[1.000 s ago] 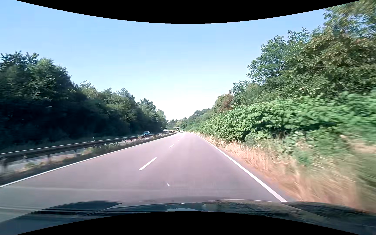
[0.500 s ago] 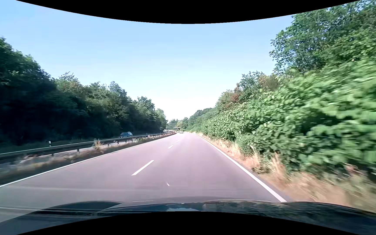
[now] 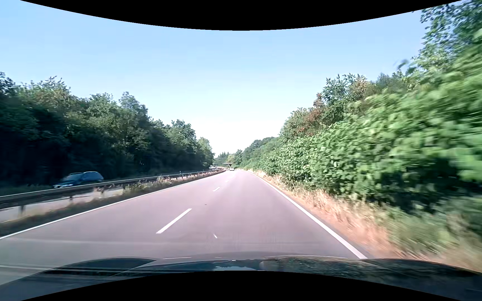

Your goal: Follow the waypoints while adhering to traffic rules and regulations

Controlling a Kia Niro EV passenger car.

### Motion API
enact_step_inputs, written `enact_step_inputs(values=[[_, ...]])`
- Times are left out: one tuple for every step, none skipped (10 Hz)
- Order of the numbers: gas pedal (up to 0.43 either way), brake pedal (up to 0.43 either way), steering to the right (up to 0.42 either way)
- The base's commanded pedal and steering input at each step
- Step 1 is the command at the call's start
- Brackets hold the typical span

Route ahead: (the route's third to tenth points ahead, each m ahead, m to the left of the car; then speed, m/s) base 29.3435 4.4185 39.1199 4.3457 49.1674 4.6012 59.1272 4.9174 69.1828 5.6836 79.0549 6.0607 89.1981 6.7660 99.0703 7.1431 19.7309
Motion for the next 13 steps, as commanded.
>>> enact_step_inputs(values=[[0.189, 0.000, -0.005], [0.189, 0.000, -0.005], [0.189, 0.000, -0.005], [0.189, 0.000, -0.005], [0.189, 0.000, -0.005], [0.189, 0.000, -0.005], [0.189, 0.000, -0.005], [0.189, 0.000, -0.005], [0.189, 0.000, -0.005], [0.189, 0.000, -0.005], [0.189, 0.000, -0.005], [0.189, 0.000, -0.006], [0.189, 0.000, -0.006]])
